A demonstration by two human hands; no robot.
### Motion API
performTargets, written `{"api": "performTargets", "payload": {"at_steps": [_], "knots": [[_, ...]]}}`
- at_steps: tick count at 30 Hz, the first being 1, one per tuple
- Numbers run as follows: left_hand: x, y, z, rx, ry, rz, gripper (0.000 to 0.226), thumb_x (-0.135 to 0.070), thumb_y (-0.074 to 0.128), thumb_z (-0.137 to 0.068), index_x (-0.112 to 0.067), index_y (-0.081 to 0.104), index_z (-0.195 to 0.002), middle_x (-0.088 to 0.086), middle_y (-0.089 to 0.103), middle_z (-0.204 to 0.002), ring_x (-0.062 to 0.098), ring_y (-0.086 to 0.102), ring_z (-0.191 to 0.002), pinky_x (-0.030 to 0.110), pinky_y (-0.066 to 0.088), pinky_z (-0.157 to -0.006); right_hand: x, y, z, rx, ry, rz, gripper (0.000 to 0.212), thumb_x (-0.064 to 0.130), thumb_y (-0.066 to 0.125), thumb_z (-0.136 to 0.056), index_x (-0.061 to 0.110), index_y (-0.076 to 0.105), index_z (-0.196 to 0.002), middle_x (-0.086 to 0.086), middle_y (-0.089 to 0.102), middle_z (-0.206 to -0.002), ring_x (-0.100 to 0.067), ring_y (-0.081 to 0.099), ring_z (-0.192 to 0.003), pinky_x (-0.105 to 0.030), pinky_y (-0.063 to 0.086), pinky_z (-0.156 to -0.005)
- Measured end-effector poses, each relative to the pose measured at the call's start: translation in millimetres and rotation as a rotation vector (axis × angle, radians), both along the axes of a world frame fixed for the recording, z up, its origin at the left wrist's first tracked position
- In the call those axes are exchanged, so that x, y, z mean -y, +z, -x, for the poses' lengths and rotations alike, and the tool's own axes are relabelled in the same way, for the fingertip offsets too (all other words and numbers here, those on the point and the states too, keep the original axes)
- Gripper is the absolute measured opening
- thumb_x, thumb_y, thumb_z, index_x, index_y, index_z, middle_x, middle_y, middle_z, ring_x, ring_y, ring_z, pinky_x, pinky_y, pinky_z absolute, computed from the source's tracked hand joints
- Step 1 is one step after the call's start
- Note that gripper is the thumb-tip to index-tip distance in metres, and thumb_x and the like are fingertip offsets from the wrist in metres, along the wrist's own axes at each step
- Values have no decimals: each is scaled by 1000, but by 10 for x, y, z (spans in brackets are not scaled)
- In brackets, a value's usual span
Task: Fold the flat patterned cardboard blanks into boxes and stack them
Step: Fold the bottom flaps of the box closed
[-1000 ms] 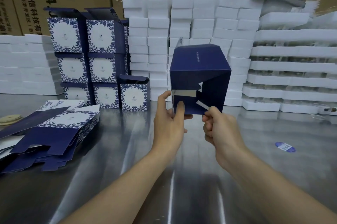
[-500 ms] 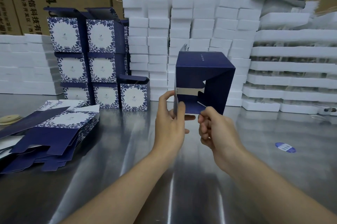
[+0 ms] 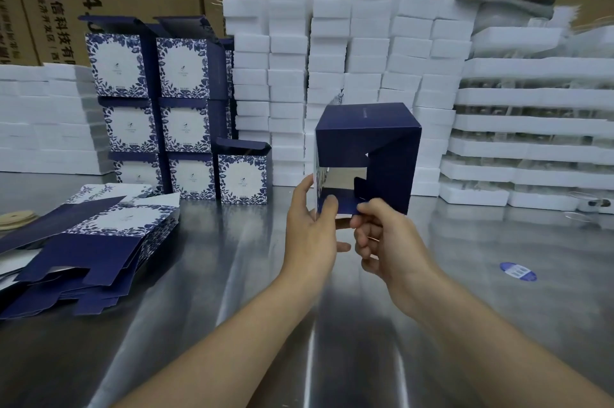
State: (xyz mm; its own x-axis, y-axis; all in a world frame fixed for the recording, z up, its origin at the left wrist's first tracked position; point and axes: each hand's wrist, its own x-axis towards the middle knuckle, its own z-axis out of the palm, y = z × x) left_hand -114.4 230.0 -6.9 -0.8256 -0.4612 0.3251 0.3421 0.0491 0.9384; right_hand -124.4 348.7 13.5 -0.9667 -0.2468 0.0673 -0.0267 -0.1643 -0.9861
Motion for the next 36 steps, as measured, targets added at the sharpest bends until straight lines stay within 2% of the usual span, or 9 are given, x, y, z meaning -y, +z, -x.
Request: {"api": "performTargets", "payload": {"at_steps": [3,6,11,14,18,22,26,32,36], "knots": [[-8,-18,13,83,-63,-23,50,-39,55,-106,-17,49,-150,2,71,-122,9,78,-80,10,52,-56,24,-8,15,-31,-87,-16,30,18,62,-89,15,66,-60,-3,47,-57,-12,37,-46,-26,36,-51],[-34,-36,18,102,-75,-31,50,-55,50,-105,-28,53,-146,-7,75,-122,3,76,-73,5,46,-51,15,-7,14,-56,-121,-20,28,18,62,-87,15,64,-59,-4,46,-57,-12,37,-47,-28,37,-53],[-41,10,-13,75,-86,-7,35,-32,50,-110,-15,54,-141,-10,78,-96,12,79,-84,20,59,-57,15,-8,-3,-33,-47,-11,29,23,63,-90,16,67,-62,-3,51,-58,-12,42,-47,-28,40,-56],[-92,9,-48,161,-138,-9,39,-46,44,-110,-20,60,-133,2,76,-116,9,78,-80,7,48,-48,15,2,17,-62,-130,-27,29,17,62,-88,13,65,-59,-2,48,-54,-11,38,-43,-31,41,-58],[-90,2,-33,179,-158,-36,53,-56,29,-111,-27,73,-118,-2,81,-99,19,79,-83,6,46,-44,12,-17,10,-91,-99,-25,30,20,62,-85,18,65,-55,-4,50,-56,-12,42,-46,-33,43,-61],[-75,4,-45,192,-186,-52,62,-61,30,-109,-17,74,-116,-2,81,-85,18,79,-73,11,50,-48,55,-58,4,-82,-57,-35,26,20,63,-88,14,68,-63,-4,51,-57,-11,44,-48,-42,53,-73],[-125,-19,-23,186,-238,-34,64,-73,28,-104,-30,66,-134,1,81,-99,22,80,-86,21,59,-64,27,-35,42,-102,-151,-69,26,21,62,-86,9,65,-63,-3,47,-54,-10,39,-44,-35,43,-64],[-135,-25,-14,132,-276,-42,69,-71,29,-106,-23,79,-99,-8,73,-71,9,72,-73,48,65,-89,15,-25,19,-91,-43,-46,29,21,64,-89,14,64,-60,-4,50,-56,-12,43,-46,-41,52,-71],[-156,-74,10,149,-295,-7,67,-74,27,-104,-32,79,-111,-4,81,-94,8,78,-95,28,64,-84,-9,-6,45,-140,-134,-82,39,17,61,-85,16,50,-47,-4,40,-53,-13,35,-47,-36,53,-61]]}}
